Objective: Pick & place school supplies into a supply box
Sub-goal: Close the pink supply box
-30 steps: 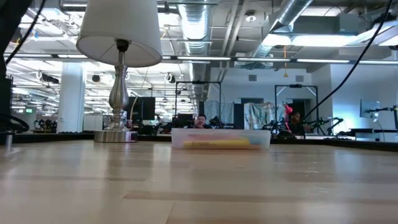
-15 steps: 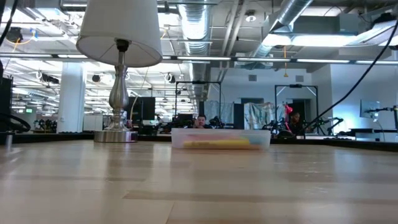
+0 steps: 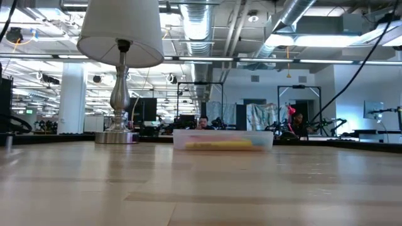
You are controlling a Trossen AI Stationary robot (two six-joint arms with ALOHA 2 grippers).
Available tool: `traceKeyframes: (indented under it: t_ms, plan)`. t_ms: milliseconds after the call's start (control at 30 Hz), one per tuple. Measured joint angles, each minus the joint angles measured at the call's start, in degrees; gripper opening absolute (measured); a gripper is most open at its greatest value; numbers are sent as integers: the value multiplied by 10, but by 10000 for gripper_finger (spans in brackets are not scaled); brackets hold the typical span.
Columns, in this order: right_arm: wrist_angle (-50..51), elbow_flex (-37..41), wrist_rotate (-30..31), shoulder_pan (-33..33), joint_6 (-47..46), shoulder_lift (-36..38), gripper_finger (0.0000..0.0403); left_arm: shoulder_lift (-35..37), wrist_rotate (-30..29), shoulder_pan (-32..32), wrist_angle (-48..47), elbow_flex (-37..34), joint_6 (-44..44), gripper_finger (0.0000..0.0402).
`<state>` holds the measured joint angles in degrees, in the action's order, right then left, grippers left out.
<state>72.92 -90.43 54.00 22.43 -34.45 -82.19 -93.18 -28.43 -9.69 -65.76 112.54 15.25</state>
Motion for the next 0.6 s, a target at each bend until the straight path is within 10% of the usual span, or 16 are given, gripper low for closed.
traceKeyframes:
  t_ms: [333, 600]
  plan:
    - [-114, 0, -115, -127, -14, -118, 118, 3, -8, -114, -56, -152, 90, 175]
    - [-251, 0, -212, -200, 39, -172, 118, 9, -33, -246, -108, -298, 358, 175]
